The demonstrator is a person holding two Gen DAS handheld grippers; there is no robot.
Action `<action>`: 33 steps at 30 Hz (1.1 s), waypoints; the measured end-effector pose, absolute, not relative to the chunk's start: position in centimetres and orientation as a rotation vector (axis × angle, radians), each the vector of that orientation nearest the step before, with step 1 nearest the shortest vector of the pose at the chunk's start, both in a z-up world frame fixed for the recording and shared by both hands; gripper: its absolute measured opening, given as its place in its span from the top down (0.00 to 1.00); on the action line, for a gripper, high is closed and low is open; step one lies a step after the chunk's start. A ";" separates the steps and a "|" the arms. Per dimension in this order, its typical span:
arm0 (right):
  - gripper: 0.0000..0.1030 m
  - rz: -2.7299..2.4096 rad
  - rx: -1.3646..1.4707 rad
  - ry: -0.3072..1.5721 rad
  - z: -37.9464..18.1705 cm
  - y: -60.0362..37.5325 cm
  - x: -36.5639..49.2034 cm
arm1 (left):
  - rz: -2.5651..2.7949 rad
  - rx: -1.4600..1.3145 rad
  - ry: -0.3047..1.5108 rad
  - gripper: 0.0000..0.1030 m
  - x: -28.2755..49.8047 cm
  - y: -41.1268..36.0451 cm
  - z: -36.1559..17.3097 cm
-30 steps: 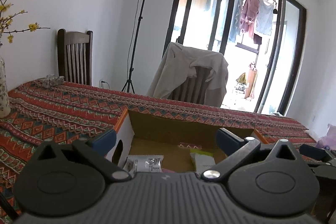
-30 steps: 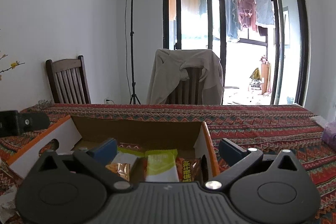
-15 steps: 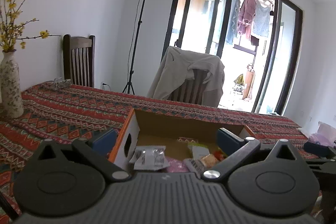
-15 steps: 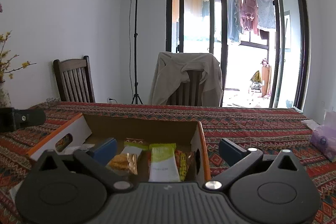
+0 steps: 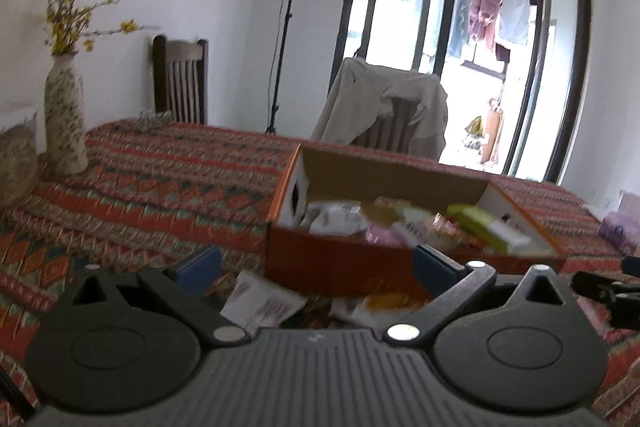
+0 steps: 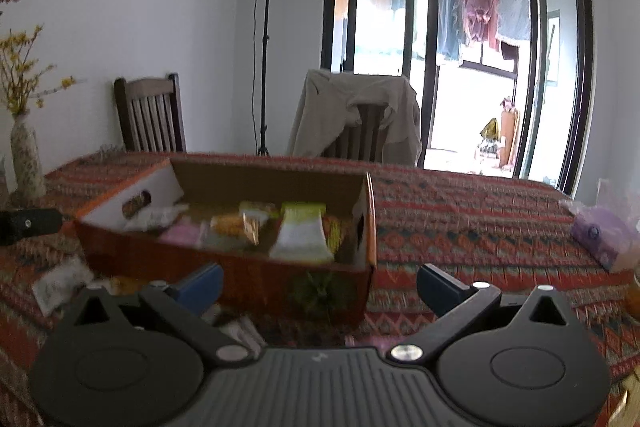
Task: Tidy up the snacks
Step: 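Return to the pile and grasp a pink packet with the right tool while the left grasps a white packet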
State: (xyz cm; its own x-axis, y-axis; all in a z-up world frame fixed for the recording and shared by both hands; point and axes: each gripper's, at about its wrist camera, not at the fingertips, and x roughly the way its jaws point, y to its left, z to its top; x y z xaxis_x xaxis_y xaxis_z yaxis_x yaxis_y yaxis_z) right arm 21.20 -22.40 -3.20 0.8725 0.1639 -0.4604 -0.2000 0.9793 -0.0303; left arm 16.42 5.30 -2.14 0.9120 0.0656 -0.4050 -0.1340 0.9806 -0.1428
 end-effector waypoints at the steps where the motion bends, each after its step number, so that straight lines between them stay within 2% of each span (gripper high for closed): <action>1: 0.00 0.188 -0.076 0.484 -3.5 -22.7 21.0 | 0.104 -0.171 0.421 0.00 16.2 5.5 -2.6; 12: 0.00 0.136 -0.080 0.568 -6.8 -26.3 19.4 | 0.117 -0.216 0.493 0.00 15.2 7.7 -6.5; 33: 0.00 0.073 -0.075 0.743 -9.1 -27.6 26.0 | 0.095 -0.259 0.458 0.00 14.7 8.3 -6.6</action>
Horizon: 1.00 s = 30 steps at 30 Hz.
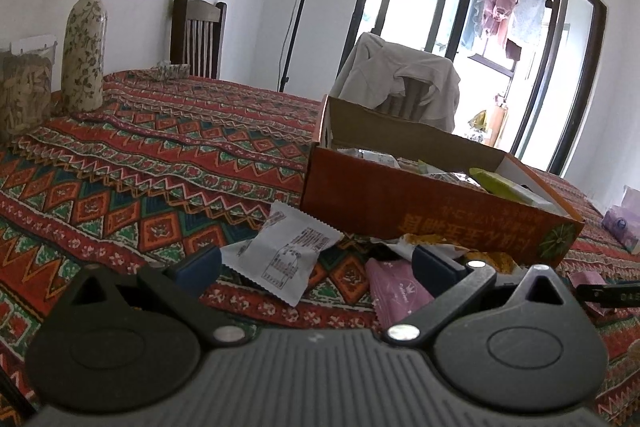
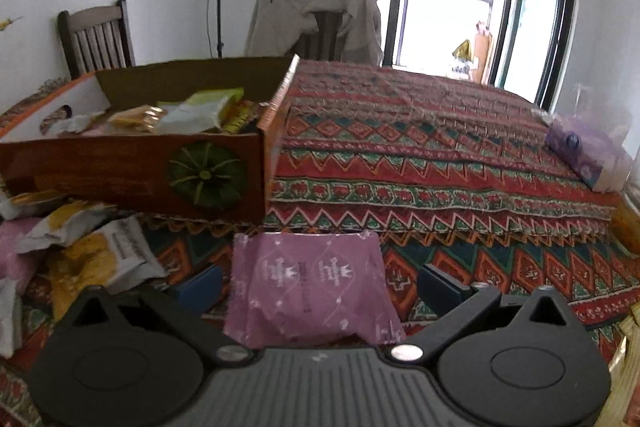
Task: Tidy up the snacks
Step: 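Return to the pile and grasp a pink packet with the right tool while the left grasps a white packet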
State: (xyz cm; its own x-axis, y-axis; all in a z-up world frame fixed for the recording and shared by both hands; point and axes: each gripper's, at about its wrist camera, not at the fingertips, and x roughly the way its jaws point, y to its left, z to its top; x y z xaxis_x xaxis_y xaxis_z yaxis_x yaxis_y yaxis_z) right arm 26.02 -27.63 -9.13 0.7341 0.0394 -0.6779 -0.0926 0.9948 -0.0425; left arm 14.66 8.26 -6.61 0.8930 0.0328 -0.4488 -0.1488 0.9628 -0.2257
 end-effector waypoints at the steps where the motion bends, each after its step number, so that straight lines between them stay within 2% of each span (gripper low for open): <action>1: 0.00 0.070 -0.069 0.755 -9.3 -27.7 26.4 | 0.094 -0.264 0.459 0.00 14.7 8.3 -6.6; 8: 0.00 0.062 -0.015 0.748 -10.2 -27.8 26.9 | 0.091 -0.280 0.467 0.00 14.8 8.5 -6.8; 11: 0.08 0.079 -0.014 0.731 -10.1 -27.8 26.6 | 0.092 -0.285 0.468 0.00 14.8 8.6 -6.8; 13: 0.18 0.087 -0.014 0.715 -10.1 -27.8 26.3 | 0.095 -0.289 0.470 0.00 14.9 8.6 -6.8; 18: 0.30 0.085 -0.004 0.691 -9.8 -28.0 25.8 | 0.096 -0.289 0.471 0.00 14.9 8.6 -6.8; 27: 0.31 0.060 0.041 0.562 -8.6 -28.7 23.9 | 0.112 -0.288 0.464 0.00 14.7 8.7 -6.6; 30: 0.31 0.066 0.045 0.559 -8.5 -28.8 24.0 | 0.112 -0.267 0.517 0.00 15.5 8.7 -6.2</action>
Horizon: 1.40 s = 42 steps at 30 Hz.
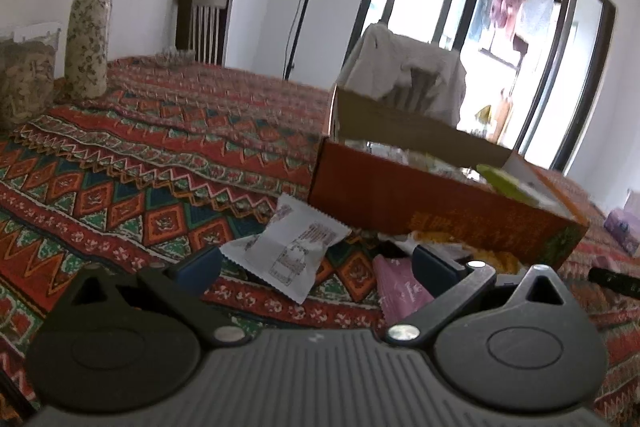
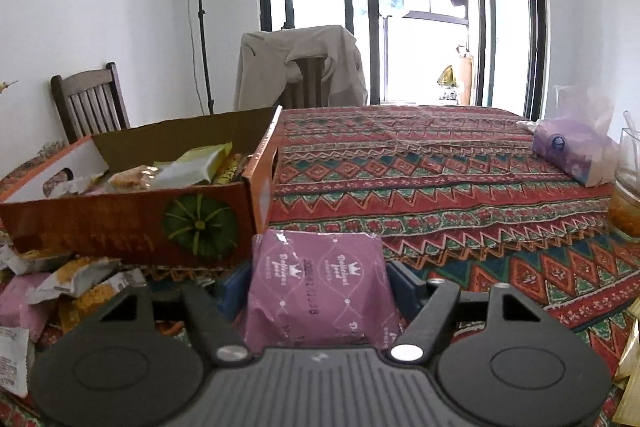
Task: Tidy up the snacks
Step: 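Return to the pile and grasp a pink packet with the right tool while the left grasps a white packet, then carry the pink packet and white packet over the box and lower them inside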
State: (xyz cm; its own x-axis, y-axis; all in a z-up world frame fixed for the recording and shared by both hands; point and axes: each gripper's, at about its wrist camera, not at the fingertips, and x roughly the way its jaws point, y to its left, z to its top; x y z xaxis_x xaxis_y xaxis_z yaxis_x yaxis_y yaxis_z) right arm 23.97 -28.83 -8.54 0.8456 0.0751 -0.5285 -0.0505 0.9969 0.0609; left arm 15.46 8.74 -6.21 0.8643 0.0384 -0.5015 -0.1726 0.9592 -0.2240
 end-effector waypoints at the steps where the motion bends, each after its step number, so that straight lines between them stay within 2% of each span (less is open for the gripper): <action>1: 0.31 0.067 0.047 0.556 -8.5 -28.8 23.9 | 0.127 -0.244 0.520 0.00 15.7 8.7 -6.0; 13: 0.30 0.061 0.112 0.529 -8.6 -29.9 23.5 | 0.144 0.102 0.717 0.00 21.7 8.0 -6.3; 24: 0.29 0.080 0.137 0.534 -8.7 -30.2 23.5 | 0.149 -0.045 0.752 0.00 23.2 9.8 -7.9; 25: 0.29 0.080 0.140 0.537 -8.7 -30.3 23.6 | 0.151 -0.041 0.749 0.03 23.2 9.8 -7.9; 27: 0.29 0.080 0.145 0.540 -8.7 -30.3 23.6 | 0.131 -0.033 0.734 0.18 23.0 9.5 -7.7; 29: 0.29 0.083 0.145 0.541 -8.7 -30.3 23.6 | 0.123 -0.032 0.724 0.42 22.6 9.2 -7.3; 32: 0.29 0.085 0.140 0.548 -8.8 -30.1 23.8 | 0.110 -0.036 0.710 0.55 22.1 8.7 -7.0; 42: 0.30 0.084 0.125 0.527 -8.7 -29.9 23.4 | 0.089 -0.094 0.615 0.56 19.3 9.0 -5.7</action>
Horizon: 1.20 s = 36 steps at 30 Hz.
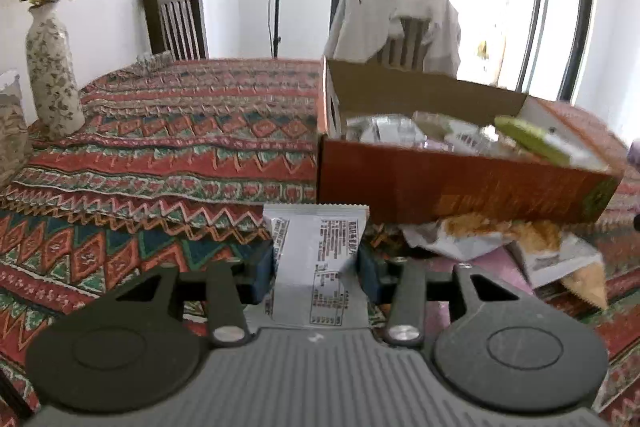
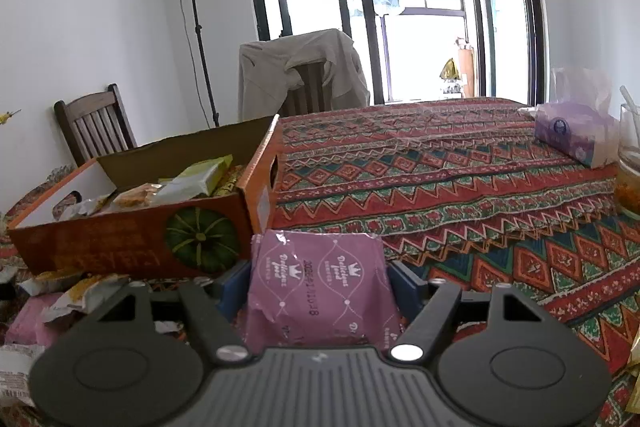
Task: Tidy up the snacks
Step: 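Carry the pink packet and white packet over the box and lower them inside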
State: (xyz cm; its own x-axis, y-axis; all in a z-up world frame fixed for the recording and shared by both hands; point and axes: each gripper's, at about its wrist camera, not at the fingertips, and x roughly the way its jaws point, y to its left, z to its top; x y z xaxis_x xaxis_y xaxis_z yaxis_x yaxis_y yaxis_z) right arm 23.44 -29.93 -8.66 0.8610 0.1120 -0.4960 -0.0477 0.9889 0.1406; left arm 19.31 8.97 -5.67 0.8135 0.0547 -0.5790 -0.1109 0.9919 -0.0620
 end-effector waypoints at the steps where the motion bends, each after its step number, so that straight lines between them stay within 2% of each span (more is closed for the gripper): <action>1: 0.30 0.081 0.122 0.518 -8.6 -29.9 23.3 | 0.084 -0.104 0.601 0.56 19.0 9.1 -5.3; 10: 0.31 0.096 0.116 0.424 -6.1 -28.8 21.5 | 0.031 -0.121 0.470 0.56 17.3 8.6 -1.6; 17: 0.31 0.171 0.066 0.359 -2.5 -25.4 22.5 | -0.025 -0.129 0.392 0.56 19.0 6.6 0.7; 28: 0.31 0.240 0.073 0.357 0.1 -20.3 28.6 | -0.057 -0.157 0.392 0.56 25.1 4.4 1.8; 36: 0.31 0.227 0.070 0.346 -0.7 -17.8 32.7 | 0.015 -0.209 0.415 0.57 30.3 4.9 0.4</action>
State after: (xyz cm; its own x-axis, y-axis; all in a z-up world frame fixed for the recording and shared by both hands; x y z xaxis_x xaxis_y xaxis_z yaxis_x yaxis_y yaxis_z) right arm 32.74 -17.80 -0.69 0.9156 0.2318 -0.3284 -0.2081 0.9723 0.1062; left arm 30.25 4.91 0.35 0.9154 -0.0278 -0.4016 -0.0574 0.9784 -0.1984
